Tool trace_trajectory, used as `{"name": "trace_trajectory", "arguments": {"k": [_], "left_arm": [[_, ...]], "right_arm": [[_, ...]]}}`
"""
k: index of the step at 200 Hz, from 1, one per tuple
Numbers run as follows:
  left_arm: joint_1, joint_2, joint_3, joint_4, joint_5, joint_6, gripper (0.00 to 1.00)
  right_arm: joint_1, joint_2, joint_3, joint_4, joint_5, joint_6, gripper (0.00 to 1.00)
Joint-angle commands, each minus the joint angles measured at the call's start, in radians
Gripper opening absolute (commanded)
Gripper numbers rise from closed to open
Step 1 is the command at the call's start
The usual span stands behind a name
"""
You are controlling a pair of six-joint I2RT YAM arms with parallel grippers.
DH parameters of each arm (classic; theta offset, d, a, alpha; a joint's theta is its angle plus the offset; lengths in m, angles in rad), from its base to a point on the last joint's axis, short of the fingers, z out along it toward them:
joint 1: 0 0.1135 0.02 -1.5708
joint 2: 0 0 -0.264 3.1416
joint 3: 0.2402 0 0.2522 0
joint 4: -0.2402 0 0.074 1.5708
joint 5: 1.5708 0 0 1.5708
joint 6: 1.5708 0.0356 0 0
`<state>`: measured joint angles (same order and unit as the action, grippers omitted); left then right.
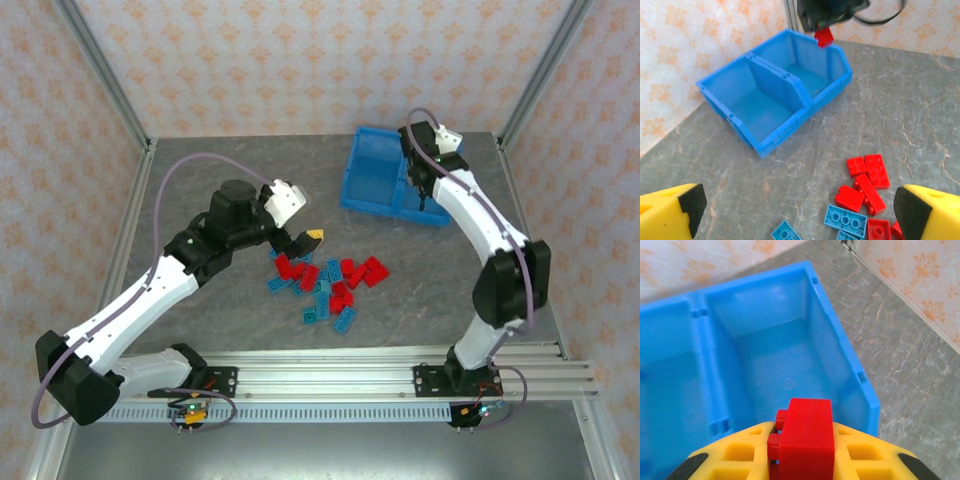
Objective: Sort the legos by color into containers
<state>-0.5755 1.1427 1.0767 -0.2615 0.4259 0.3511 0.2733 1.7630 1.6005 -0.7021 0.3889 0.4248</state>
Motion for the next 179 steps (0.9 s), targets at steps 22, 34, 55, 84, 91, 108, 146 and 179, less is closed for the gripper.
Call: {"name": "trace_trajectory", "arguments": {"k": [22,34,55,84,91,108,146,179], "left_arm": [[0.003,-0.035,0.055,-0.159,0.001,0.100,1.00],[0.003,-0.039,0.053,-0.167,0.006,0.091,1.00],[0.001,-0.043,0.037,-0.145,0.031,0.066,1.00],[0.001,-0.034,0.040,-0.156,0.083,0.063,1.00],[0.001,-0.032,0.041,-0.159,0.086,0.062,1.00],[0.002,-0.034,0.034,-0.161,0.085,0.060,1.00],[0.002,-0.041,0.012,-0.164,0.079,0.056,1.00],[0.001,-0.065,-0.014,-0.211,0.021,0.055,1.00]], "right_arm": [[-0.106,0.228,0.176,0.023,-0.213,-0.095,0.29],[-0.116,0.291,0.237,-0.001,-0.228,-0.094,0.31],[-0.128,0.397,0.353,-0.090,-0.231,-0.074,0.34],[-0.131,0.434,0.405,-0.113,-0.241,-0.063,0.47],[-0.131,0.429,0.414,-0.122,-0.234,-0.063,0.48],[-0.131,0.404,0.437,-0.156,-0.220,-0.063,0.48],[-0.118,0.210,0.303,-0.193,-0.283,0.044,0.48],[0.020,-0.063,-0.024,-0.131,-0.422,0.157,0.49]]}}
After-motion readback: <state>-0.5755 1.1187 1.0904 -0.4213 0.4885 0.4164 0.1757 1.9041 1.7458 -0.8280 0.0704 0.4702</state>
